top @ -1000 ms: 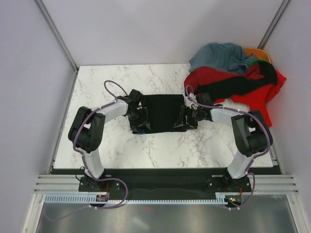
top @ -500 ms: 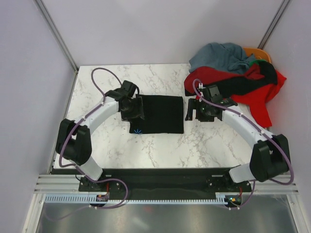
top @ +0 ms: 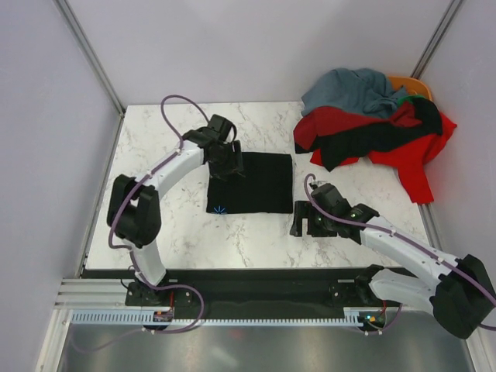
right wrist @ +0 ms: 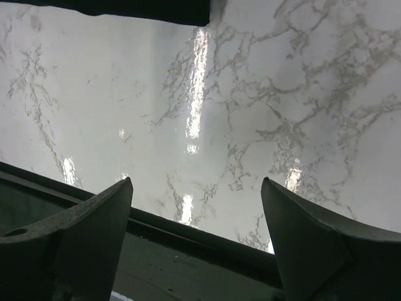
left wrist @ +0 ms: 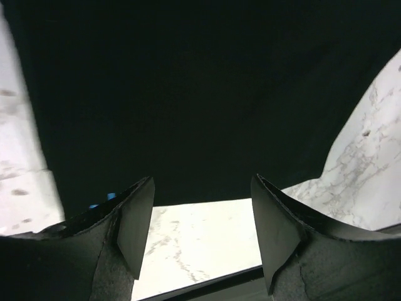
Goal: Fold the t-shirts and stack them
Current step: Neatly place the folded tshirt to the corner
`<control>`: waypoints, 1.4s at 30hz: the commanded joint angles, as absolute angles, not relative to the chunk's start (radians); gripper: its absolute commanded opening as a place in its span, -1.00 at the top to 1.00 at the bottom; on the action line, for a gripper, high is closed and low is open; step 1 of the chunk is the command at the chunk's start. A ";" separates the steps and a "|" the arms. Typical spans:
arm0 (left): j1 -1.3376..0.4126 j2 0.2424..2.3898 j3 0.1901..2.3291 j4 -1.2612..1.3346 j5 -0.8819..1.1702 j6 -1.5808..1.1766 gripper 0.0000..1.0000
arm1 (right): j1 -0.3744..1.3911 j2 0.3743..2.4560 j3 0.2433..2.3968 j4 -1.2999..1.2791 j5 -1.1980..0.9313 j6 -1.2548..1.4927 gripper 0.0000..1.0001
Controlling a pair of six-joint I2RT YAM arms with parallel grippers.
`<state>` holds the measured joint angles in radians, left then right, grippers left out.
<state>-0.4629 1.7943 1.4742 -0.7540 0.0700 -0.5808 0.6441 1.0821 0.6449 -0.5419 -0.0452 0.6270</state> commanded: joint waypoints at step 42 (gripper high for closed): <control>-0.109 2.300 2.046 -0.960 -0.255 -0.119 -0.40 | 0.647 1.077 0.683 -0.552 0.025 0.607 -0.88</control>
<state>-0.1253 2.2810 1.9217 -0.9131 -0.1429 -0.2031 0.6441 1.0634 0.6872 -0.5995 0.0471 0.6201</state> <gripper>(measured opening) 0.698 0.938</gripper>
